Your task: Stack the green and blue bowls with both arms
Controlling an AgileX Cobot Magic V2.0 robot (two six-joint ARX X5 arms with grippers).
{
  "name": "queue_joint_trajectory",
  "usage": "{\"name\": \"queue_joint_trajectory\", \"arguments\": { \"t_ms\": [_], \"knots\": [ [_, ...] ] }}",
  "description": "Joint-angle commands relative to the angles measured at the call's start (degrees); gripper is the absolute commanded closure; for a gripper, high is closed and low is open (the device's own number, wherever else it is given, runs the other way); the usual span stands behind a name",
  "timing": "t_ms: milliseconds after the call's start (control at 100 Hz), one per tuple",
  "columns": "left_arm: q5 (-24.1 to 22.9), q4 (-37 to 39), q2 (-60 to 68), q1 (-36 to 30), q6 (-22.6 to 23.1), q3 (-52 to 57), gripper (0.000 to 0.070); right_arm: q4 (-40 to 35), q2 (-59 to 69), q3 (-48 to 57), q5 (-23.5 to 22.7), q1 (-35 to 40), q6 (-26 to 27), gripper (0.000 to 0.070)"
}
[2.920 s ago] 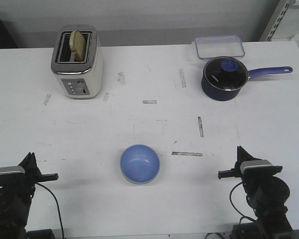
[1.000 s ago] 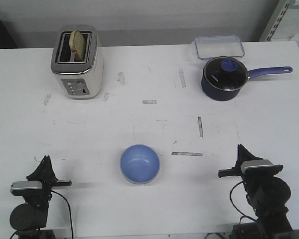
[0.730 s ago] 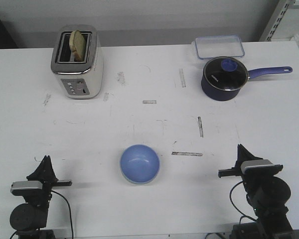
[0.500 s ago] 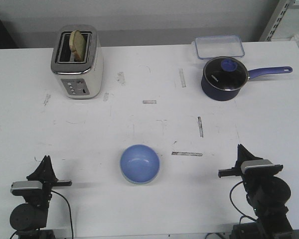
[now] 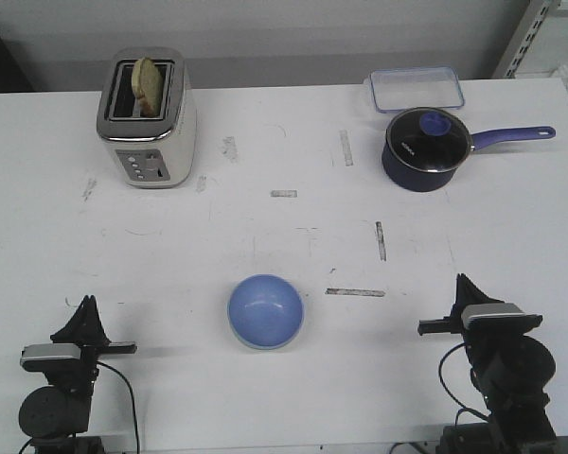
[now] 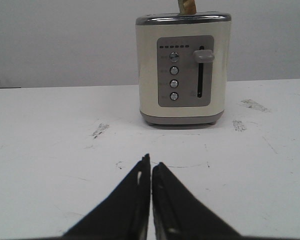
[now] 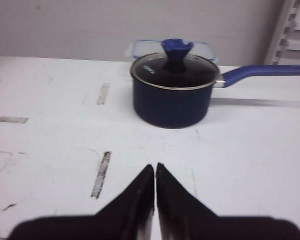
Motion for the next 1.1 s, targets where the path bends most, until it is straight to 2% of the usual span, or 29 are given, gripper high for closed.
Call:
{"name": "queue_joint_trajectory", "arguments": {
  "t_ms": [0,120,340,510,590,1090],
  "knots": [
    [-0.1,0.7,-0.1,0.0,-0.1,-1.2,0.0699,0.6,-1.1,-1.0,0.0,-1.0,0.6,0.07],
    [-0.1,0.7,-0.1,0.0,-0.1,-1.2,0.0699,2.2,-4.4,-4.8,0.0,-3.0,0.7,0.07],
    [-0.1,0.7,-0.1,0.0,-0.1,-1.2,0.0699,11.0,-11.9,-16.2,0.0,-3.4,1.3,0.07],
    [-0.1,0.7,-0.1,0.0,-0.1,-1.2,0.0699,11.8,-19.4,-23.0,0.0,-3.4,1.7,0.07],
    [-0.1,0.7,-0.1,0.0,-0.1,-1.2,0.0699,15.8,-19.1,-25.9,-0.1,-3.4,1.7,0.07],
    [-0.1,0.7,-0.1,0.0,-0.1,-1.2,0.0699,17.2,-19.1,-25.8,0.0,-3.4,1.7,0.07]
  ]
}}
